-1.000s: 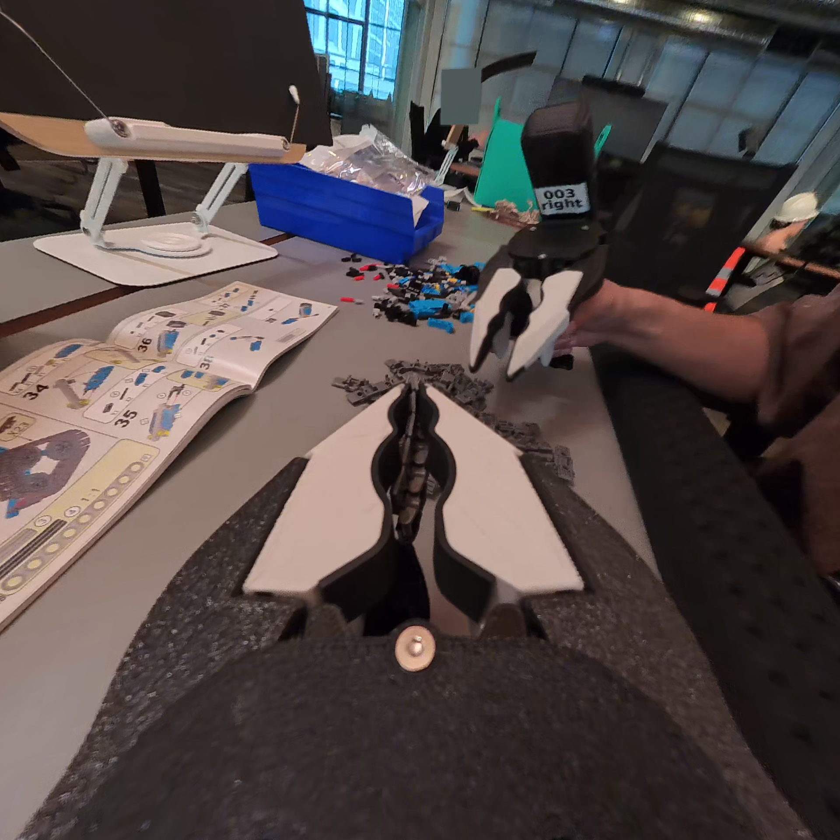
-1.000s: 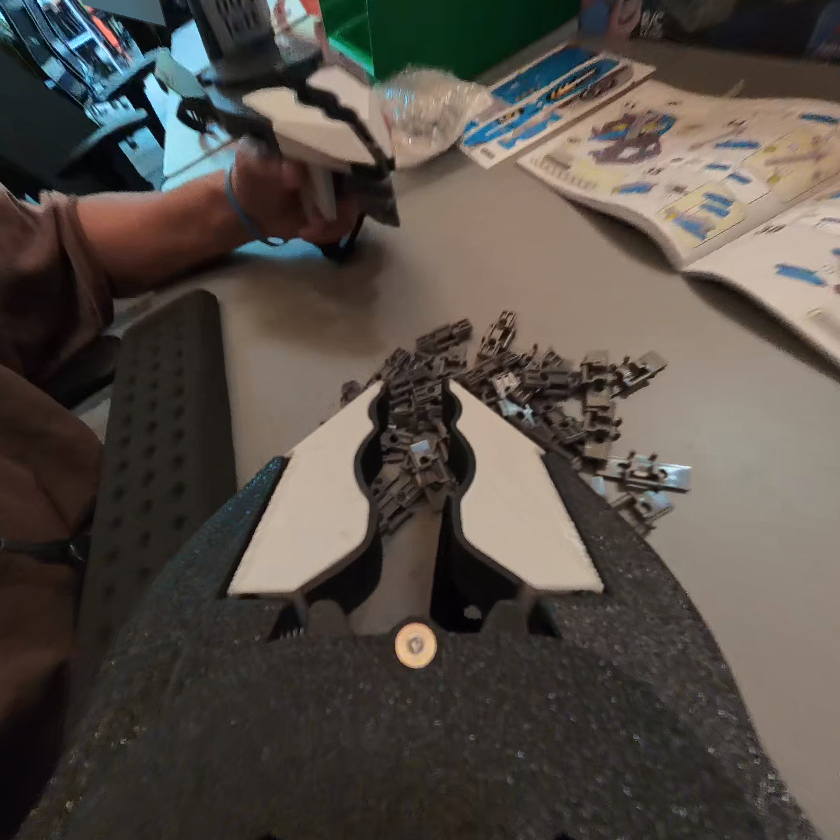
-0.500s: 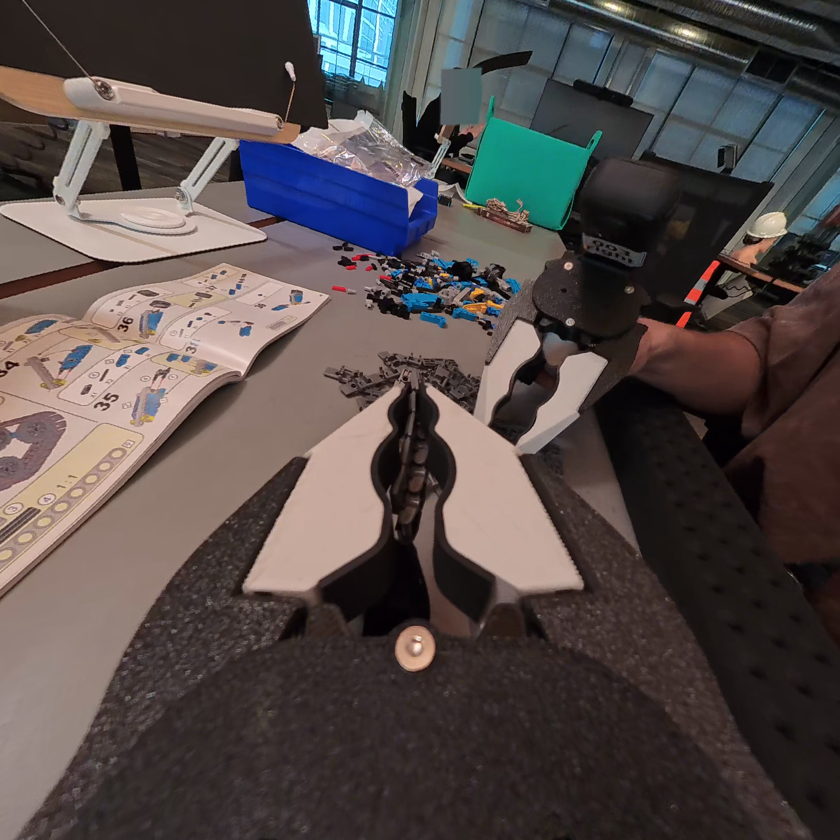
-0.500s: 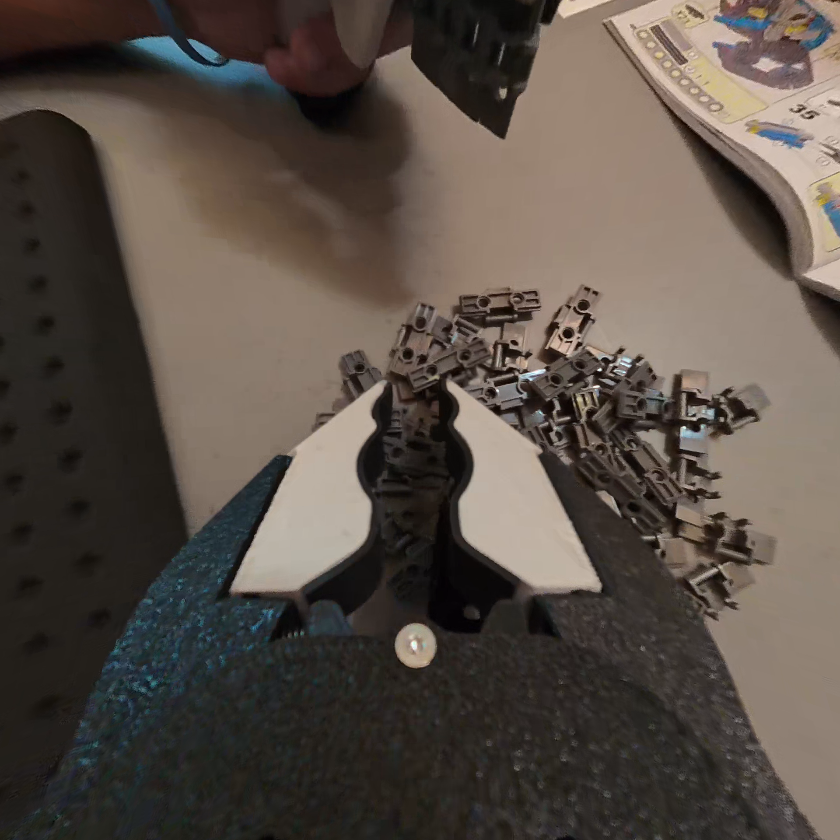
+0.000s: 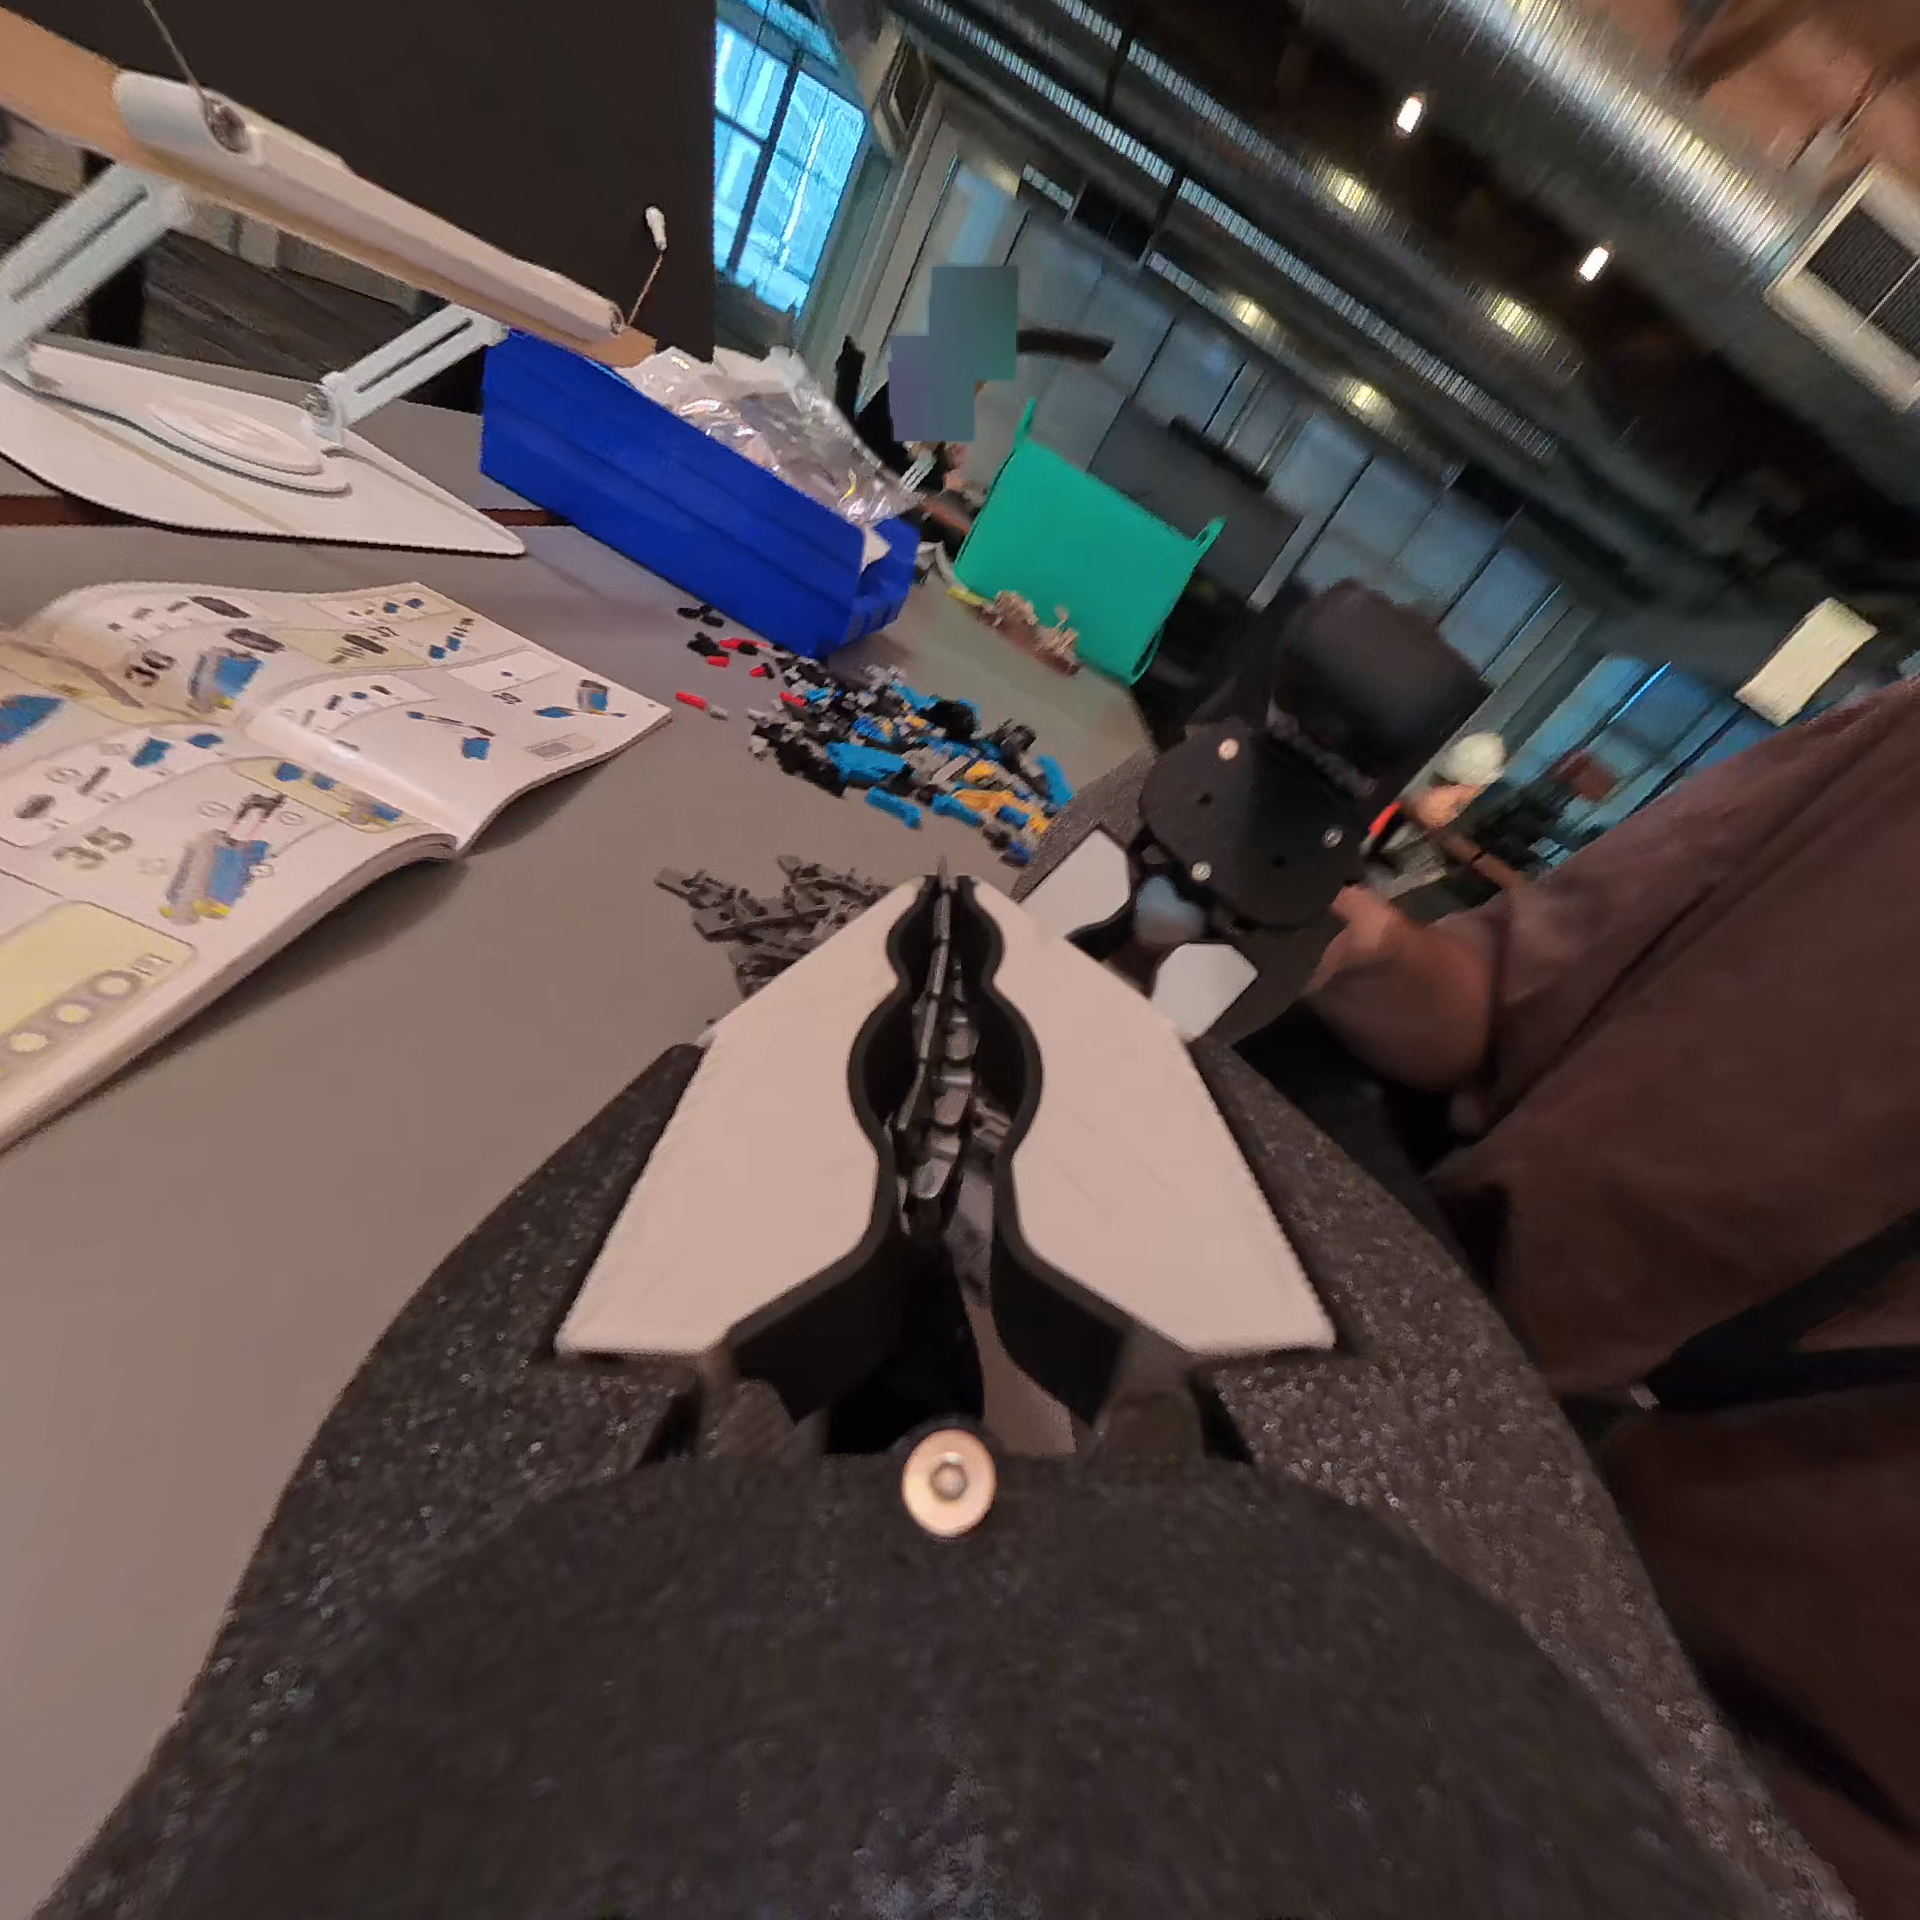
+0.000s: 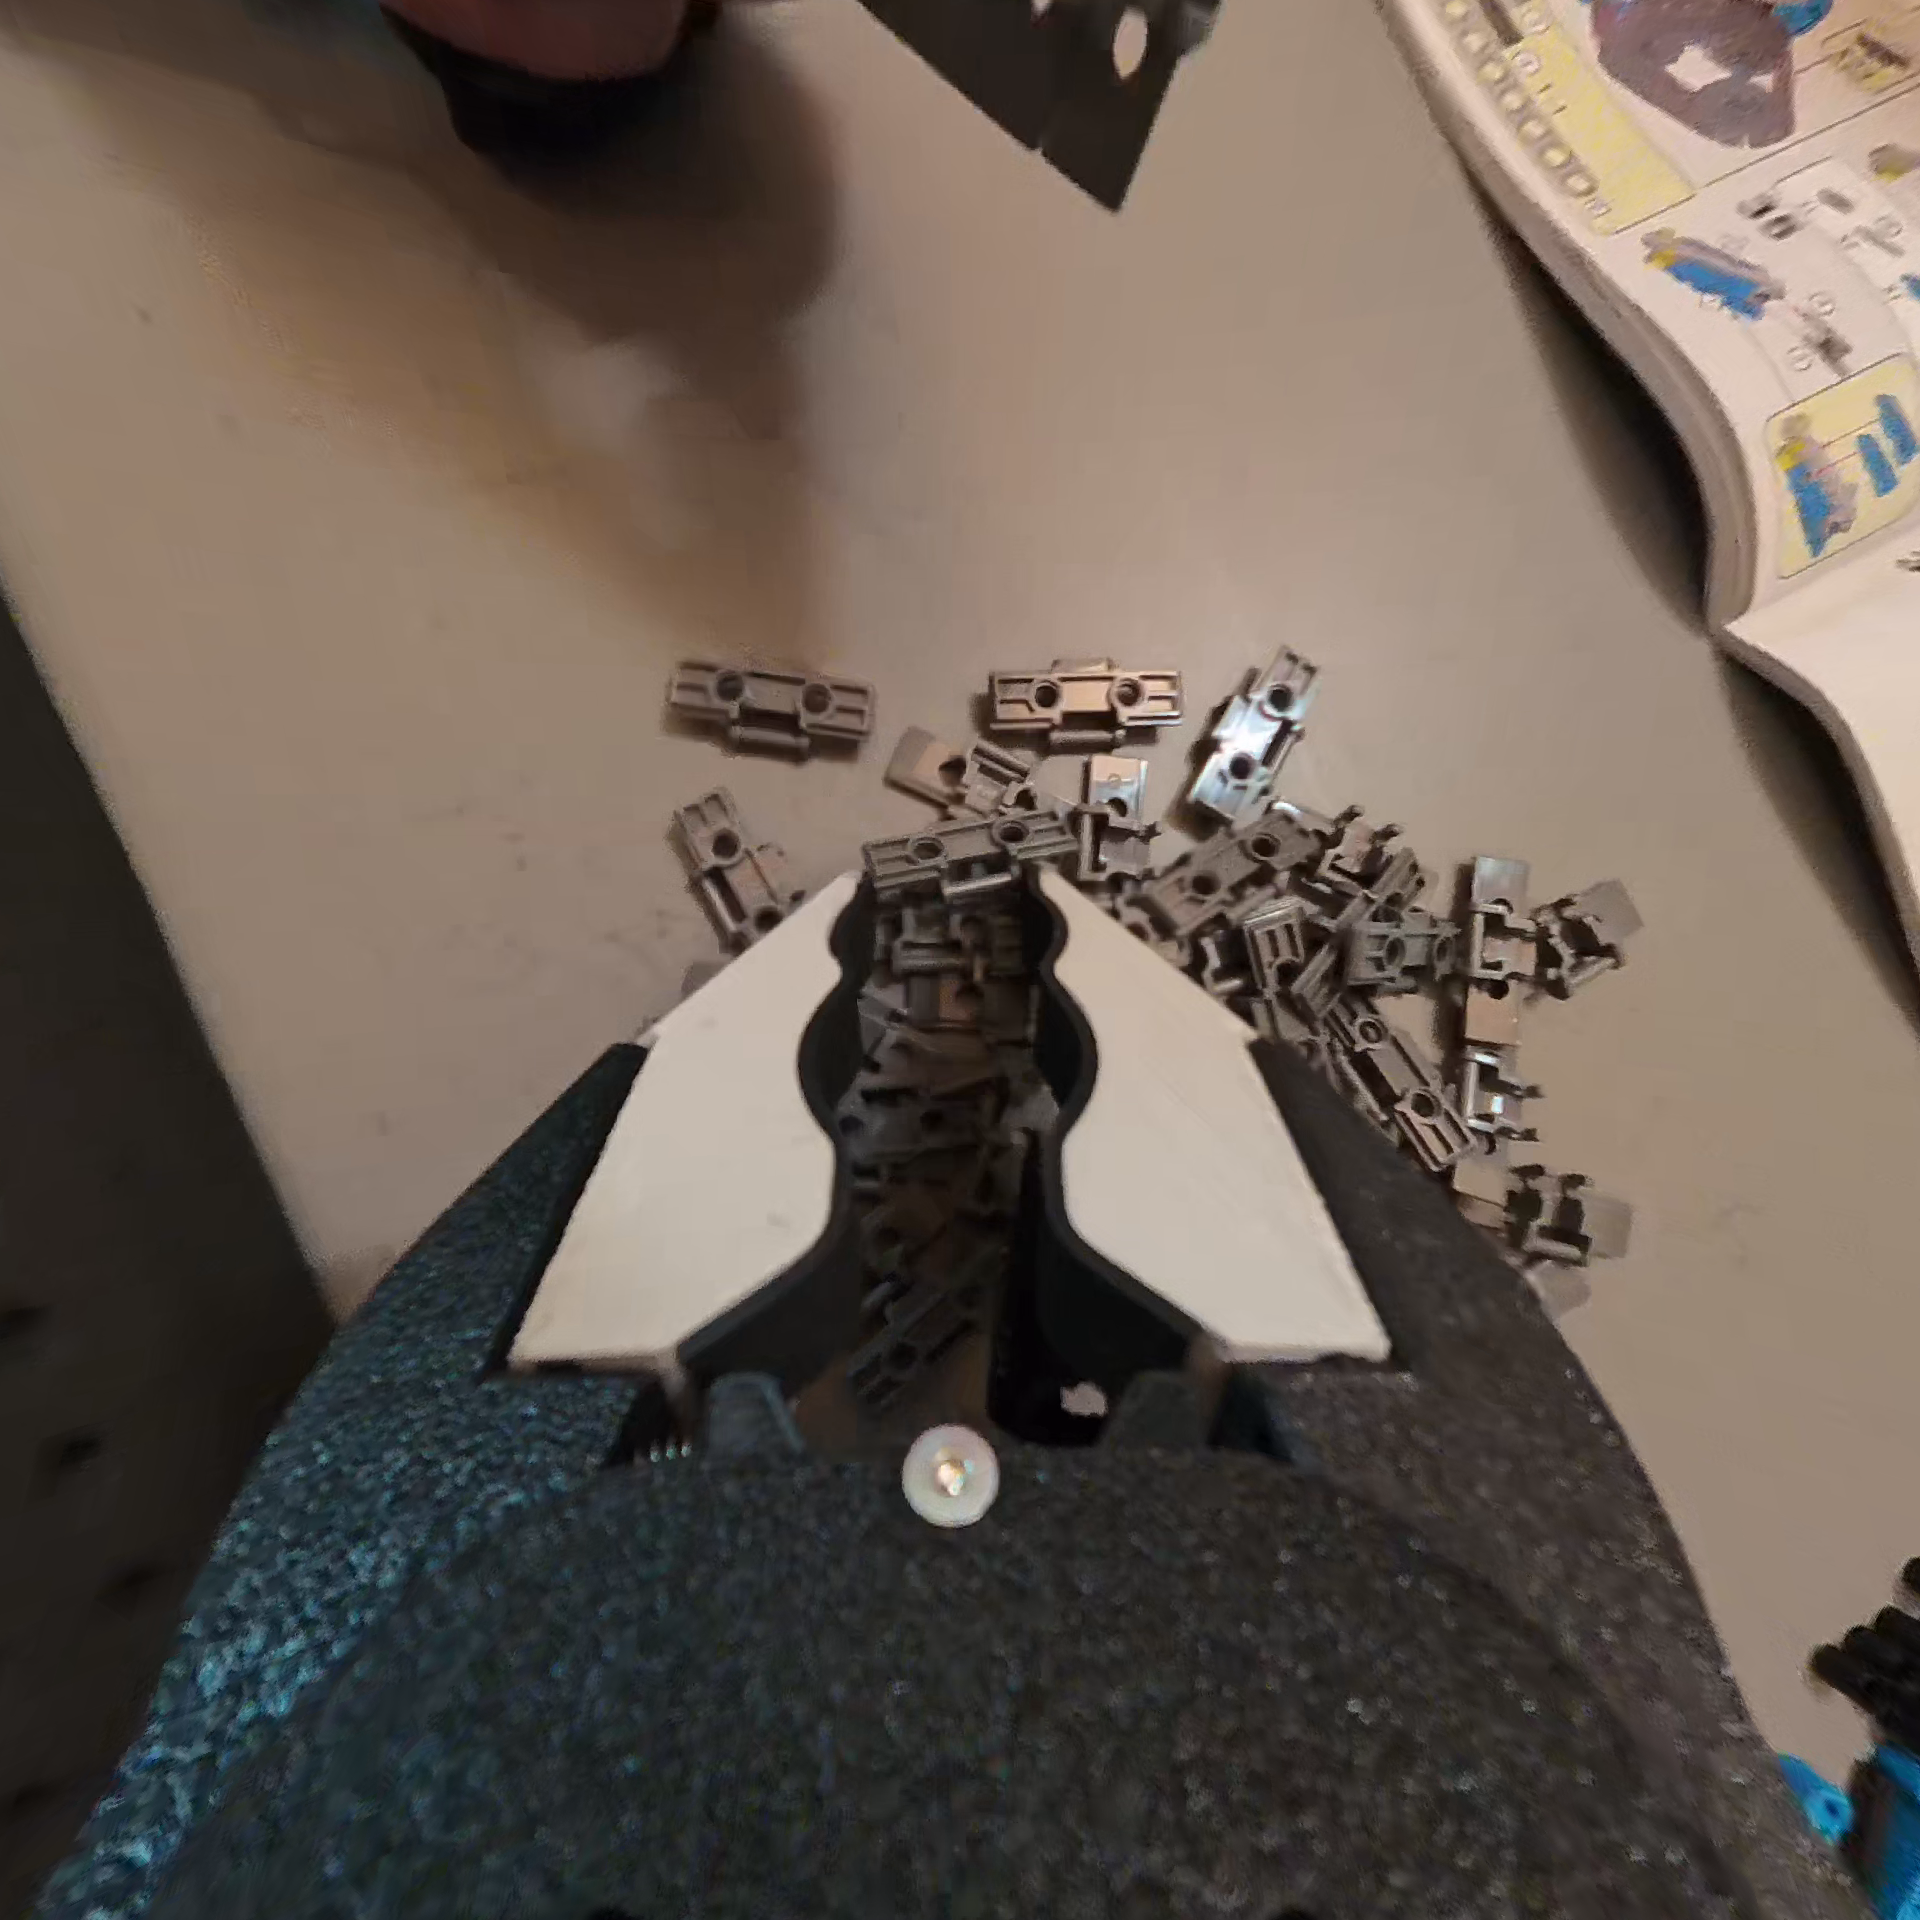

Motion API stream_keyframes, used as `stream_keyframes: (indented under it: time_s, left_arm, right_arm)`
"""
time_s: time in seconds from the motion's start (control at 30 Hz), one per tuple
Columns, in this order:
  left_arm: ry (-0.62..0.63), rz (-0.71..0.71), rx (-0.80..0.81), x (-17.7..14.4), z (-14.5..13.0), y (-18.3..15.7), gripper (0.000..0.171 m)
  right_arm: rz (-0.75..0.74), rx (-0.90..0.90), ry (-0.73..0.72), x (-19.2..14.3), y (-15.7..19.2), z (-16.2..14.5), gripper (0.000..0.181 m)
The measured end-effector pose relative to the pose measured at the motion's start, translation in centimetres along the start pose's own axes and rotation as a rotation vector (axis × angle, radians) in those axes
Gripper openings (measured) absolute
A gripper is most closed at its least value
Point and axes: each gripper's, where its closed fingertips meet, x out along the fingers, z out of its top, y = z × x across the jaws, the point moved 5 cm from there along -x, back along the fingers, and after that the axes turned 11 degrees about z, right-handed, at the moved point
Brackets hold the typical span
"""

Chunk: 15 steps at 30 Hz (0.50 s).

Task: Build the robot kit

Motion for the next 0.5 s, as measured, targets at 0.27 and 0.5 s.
stream_keyframes:
  time_s: [0.27,0.5]
  left_arm:
    - [-0.122,-0.185,-0.426,-1.1,1.5,1.5,0.002]
    - [-0.109,-0.181,-0.421,-1.0,1.4,1.5,0.002]
  right_arm:
    - [0.216,0.109,-0.209,-2.6,0.7,0.6,0.028]
    - [0.416,0.214,-0.358,-7.6,0.8,-4.3,0.028]
